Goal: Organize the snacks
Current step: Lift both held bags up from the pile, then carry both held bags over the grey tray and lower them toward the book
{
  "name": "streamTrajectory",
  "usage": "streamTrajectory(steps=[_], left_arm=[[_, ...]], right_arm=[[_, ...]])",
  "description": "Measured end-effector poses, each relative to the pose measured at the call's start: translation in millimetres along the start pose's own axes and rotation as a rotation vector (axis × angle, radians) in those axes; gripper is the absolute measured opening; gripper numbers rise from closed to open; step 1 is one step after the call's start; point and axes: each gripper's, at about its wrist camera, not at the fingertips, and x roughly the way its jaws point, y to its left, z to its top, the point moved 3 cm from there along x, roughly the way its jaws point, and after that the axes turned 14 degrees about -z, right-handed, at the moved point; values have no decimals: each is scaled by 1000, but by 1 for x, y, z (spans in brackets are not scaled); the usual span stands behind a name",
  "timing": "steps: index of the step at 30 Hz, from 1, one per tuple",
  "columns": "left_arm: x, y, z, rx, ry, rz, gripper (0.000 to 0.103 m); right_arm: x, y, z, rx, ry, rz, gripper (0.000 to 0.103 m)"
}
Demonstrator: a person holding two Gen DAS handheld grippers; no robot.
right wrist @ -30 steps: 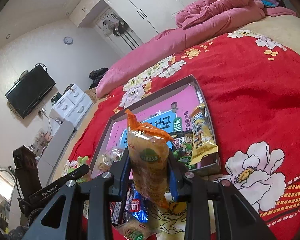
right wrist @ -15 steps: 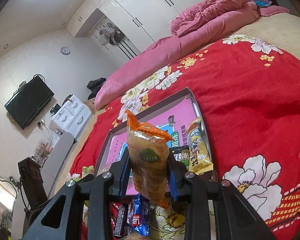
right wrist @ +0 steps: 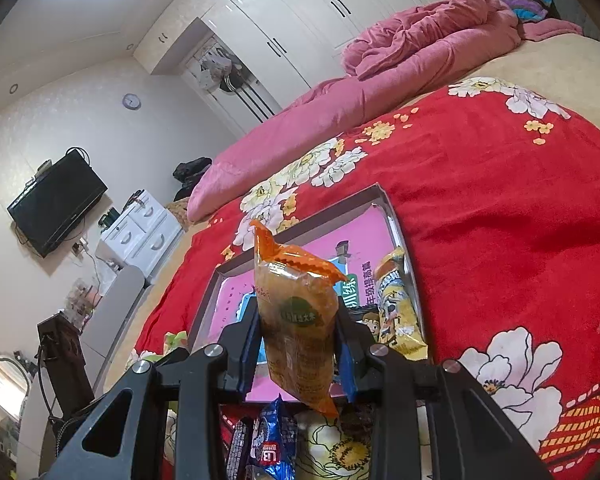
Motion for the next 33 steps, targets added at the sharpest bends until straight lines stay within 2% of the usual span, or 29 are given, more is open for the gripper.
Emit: streamTrajectory(steps=[33], left_arm=[[23, -15, 0, 90, 37, -7, 42]], right_arm=[[26, 16, 0, -1, 14, 17, 34]])
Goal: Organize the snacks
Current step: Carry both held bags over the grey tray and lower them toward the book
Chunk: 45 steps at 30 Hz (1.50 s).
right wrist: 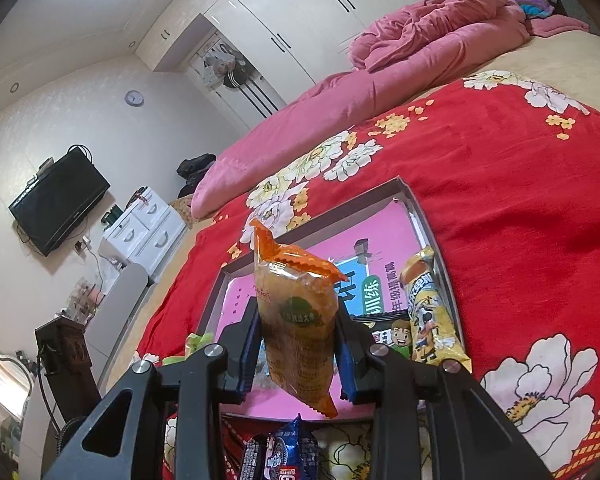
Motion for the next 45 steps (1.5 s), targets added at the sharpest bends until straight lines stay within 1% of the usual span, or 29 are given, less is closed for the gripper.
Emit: streamTrajectory(steps=[10, 19, 27, 34, 41, 45], left_arm=[[9, -2, -4, 10, 36, -12, 42], [13, -3, -6, 17, 51, -11, 42], [15, -6, -8, 27, 63, -16, 42], [17, -7, -9, 28, 70, -20, 42], [18, -6, -9, 29, 74, -22, 42], [18, -6, -9, 28, 75, -23, 42]], right_arm=[[7, 3, -2, -3, 15, 1, 34], [14, 6, -5, -21, 29, -8, 34], [21, 8, -11, -47, 51, -46, 34], [28, 8, -16, -47, 85, -41, 34], [32, 10, -20, -38, 110, -13, 34], [35, 6, -21, -8, 129, -7, 34]])
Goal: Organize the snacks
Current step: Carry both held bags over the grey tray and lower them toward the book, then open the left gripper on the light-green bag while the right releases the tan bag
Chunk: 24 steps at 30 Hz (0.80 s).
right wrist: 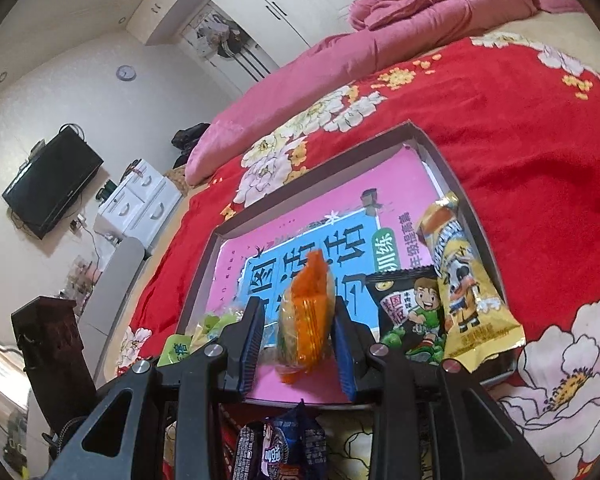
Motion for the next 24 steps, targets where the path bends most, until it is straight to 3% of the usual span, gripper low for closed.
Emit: streamTrajectory(steps=[9, 24], left_arm=[[0, 0, 0, -1, 2, 0, 42], [4, 1, -2, -8, 10, 1, 44]], right_arm=[[0, -12, 0, 30, 14, -54, 34], [-4, -6, -5, -96, 17, -202, 34]])
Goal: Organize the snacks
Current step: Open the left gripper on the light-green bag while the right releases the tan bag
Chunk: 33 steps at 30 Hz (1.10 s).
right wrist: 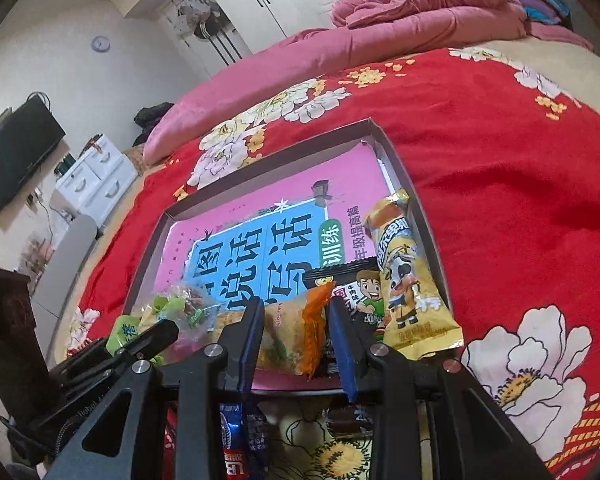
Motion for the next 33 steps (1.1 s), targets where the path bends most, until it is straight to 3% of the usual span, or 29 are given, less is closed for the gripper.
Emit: streamTrajectory(steps=[11, 33], left_arm=[[1, 2, 1, -1, 1, 6, 46], [2, 5, 1, -6, 6, 19, 55]], right_arm=[[-5, 5, -3, -62, -13, -55, 34], [-8, 4, -2, -63, -20, -51, 34]])
